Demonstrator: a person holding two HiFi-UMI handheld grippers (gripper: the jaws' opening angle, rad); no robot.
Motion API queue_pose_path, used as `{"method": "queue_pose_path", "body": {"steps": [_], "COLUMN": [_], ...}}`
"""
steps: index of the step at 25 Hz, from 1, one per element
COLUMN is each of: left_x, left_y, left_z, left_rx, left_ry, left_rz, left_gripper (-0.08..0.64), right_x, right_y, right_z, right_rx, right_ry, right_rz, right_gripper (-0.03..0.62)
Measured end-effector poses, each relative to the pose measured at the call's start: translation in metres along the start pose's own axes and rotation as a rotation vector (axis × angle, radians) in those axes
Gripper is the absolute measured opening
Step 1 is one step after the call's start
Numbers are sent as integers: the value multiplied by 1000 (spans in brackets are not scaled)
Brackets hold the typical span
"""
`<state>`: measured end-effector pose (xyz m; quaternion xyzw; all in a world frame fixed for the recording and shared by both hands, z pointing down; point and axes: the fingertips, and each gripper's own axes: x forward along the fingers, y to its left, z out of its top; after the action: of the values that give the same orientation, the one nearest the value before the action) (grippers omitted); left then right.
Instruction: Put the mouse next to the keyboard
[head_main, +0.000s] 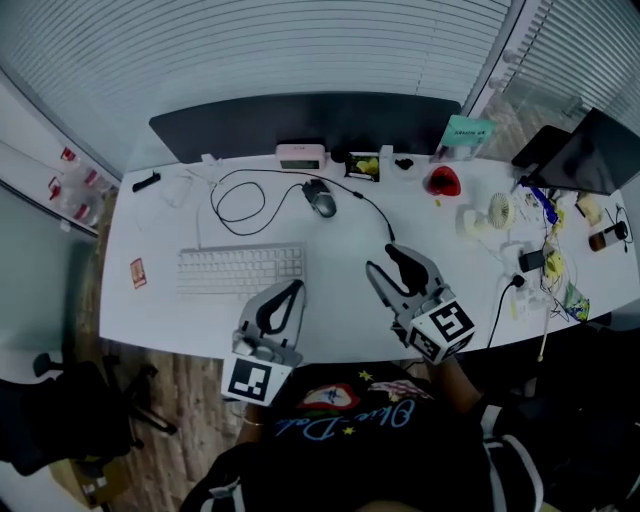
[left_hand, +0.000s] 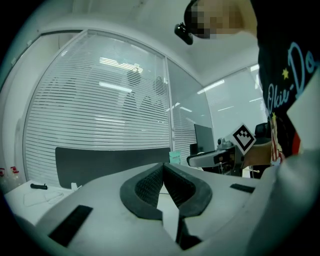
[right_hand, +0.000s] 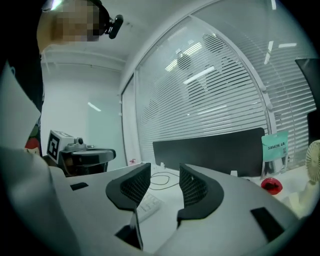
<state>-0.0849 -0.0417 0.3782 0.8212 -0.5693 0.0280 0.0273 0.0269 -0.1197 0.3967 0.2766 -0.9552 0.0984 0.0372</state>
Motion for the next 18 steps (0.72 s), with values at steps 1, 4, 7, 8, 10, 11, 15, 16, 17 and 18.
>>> {"method": "queue_pose_path", "body": {"steps": [1, 4, 7, 8, 10, 11, 15, 16, 17, 18], "left_x": [0, -1, -1, -2, -3, -4, -7, -7, -7, -7], "left_y": [6, 24, 38, 43, 53, 58, 76, 80, 85, 88], "left_z": [-2, -6, -8, -10, -14, -16, -21, -23, -26, -30], "left_rx": [-3, -4, -4, -6, -12, -16, -44, -52, -58, -64], "left_ry": [0, 3, 3, 4, 11, 15, 25, 29, 34, 41], "left_rz": [-3, -17, -30, -32, -32, -30, -9, -3, 1, 4], "left_gripper": [0, 0, 0, 0, 0, 0, 0, 0, 0, 0], "right_x": [7, 30, 55, 63, 80, 88, 120, 128, 136, 144], "right_y": [0, -1, -5, -7, -13, -17, -30, -33, -35, -36], "right_z": [-2, -8, -11, -13, -20, -24, -41, -45, -50, -55], "right_rx": [-8, -33, -61, -67, -69, -70, -90, -93, -94, -91], "right_ry": [9, 40, 67, 75, 96, 111, 186, 202, 218, 234], "right_rz": [-5, -14, -17, -19, -28, -34, -41, -38, -30, -20], "right_gripper": [153, 169, 192, 202, 223, 232, 247, 250, 253, 255]}}
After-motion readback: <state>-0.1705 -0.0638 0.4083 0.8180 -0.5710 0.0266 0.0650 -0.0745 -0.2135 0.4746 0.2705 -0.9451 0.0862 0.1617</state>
